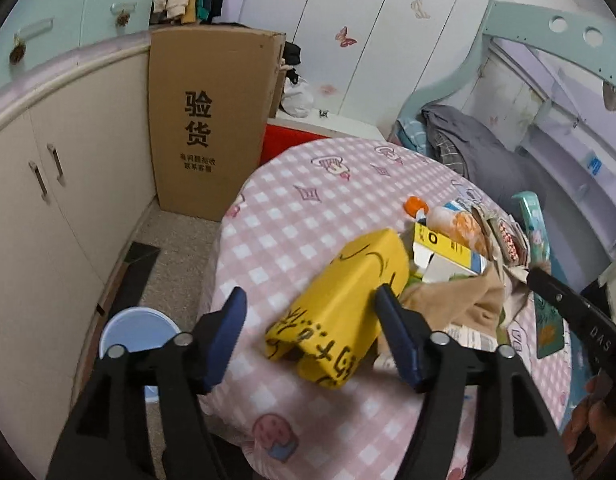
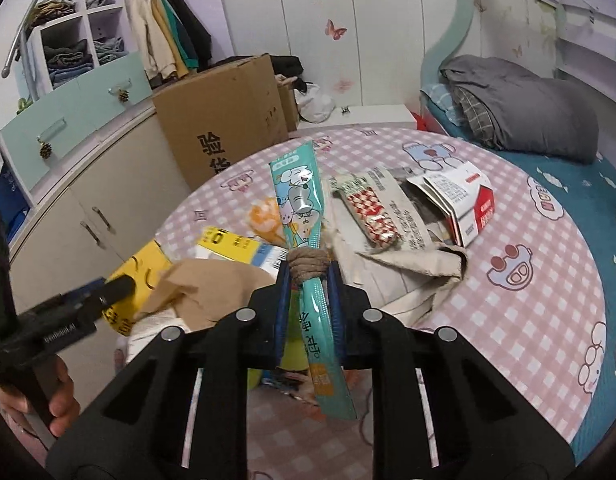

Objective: Collect trash
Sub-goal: 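Carry yellow bag and teal wrapper to the wastebasket and release both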

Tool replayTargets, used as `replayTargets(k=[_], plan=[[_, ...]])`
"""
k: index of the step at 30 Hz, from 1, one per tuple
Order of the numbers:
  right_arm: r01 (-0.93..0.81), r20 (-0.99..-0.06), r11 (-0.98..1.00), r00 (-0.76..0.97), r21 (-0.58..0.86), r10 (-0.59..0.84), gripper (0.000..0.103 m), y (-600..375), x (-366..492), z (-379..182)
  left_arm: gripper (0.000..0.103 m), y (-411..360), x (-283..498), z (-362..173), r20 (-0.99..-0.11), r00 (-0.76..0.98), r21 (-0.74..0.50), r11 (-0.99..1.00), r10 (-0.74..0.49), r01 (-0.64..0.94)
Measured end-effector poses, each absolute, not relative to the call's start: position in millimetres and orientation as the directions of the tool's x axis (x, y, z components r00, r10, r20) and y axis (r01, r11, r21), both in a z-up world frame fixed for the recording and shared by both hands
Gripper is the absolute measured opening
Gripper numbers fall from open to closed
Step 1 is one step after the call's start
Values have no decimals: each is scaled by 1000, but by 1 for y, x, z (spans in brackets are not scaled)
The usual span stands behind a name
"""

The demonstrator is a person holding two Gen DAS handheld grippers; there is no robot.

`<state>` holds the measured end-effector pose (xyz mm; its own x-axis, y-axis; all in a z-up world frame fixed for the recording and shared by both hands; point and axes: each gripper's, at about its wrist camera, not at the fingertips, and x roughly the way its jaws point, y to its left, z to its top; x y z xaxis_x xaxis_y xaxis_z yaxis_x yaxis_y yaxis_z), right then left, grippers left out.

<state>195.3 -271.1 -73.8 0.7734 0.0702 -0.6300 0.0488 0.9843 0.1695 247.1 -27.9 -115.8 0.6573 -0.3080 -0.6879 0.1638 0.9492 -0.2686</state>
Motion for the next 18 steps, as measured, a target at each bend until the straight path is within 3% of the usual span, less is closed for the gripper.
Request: replayTargets(k=[5, 12, 13, 15, 18], plan=[[16, -616, 984, 782, 176, 97, 18, -256, 194, -66, 70, -16, 239, -123, -666, 657, -310, 932, -354, 188], [-19, -624, 986, 772, 167, 121, 18, -240, 202, -64, 71, -43, 258, -129, -678, 628, -245, 923, -381, 296], [-21, -623, 986, 773, 164, 120, 18, -238, 202, -63, 68, -45, 260, -131, -679, 620, -249, 917, -394, 311], [-23, -618, 987, 777, 160, 119, 18, -235, 202, -61, 48, -43, 261, -131, -667, 594, -310, 893, -449, 327], [-32, -607, 988, 786, 153, 119, 18, -229, 199, -55, 34, -45, 257, -127, -646, 598, -321, 879, -475, 352]])
